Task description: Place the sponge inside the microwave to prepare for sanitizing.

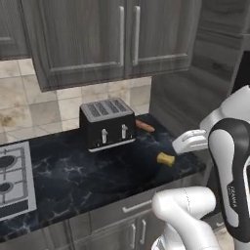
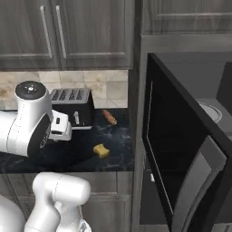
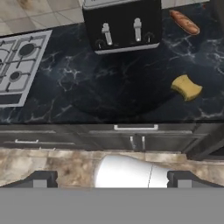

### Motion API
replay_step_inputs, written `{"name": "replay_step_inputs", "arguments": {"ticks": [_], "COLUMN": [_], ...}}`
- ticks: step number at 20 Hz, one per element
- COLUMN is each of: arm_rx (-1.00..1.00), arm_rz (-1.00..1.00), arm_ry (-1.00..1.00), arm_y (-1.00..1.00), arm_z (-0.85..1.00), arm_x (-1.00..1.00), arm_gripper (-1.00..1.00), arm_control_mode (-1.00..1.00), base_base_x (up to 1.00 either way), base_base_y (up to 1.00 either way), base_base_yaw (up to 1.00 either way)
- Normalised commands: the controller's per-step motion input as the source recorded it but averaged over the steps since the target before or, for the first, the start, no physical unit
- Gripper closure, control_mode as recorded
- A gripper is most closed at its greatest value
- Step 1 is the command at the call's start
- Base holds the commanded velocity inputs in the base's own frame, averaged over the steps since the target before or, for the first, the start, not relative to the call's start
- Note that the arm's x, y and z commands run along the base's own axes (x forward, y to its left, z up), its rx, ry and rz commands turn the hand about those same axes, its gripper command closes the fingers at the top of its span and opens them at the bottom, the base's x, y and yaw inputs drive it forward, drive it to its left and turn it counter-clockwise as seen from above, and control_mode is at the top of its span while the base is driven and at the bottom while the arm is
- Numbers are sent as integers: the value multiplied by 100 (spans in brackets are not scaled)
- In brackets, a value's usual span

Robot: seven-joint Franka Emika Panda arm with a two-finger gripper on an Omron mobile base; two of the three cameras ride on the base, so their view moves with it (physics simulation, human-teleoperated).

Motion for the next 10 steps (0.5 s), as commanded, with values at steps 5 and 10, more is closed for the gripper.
{"name": "replay_step_inputs", "arguments": {"ticks": [5,10], "arm_rx": [0,0], "arm_rz": [0,0], "arm_ry": [0,0], "arm_y": [0,0], "arm_z": [0,0], "arm_x": [0,0], "arm_gripper": [-100,-100], "arm_control_mode": [100,100], "base_base_x": [71,39], "base_base_y": [-5,-16], "base_base_yaw": [14,1]}}
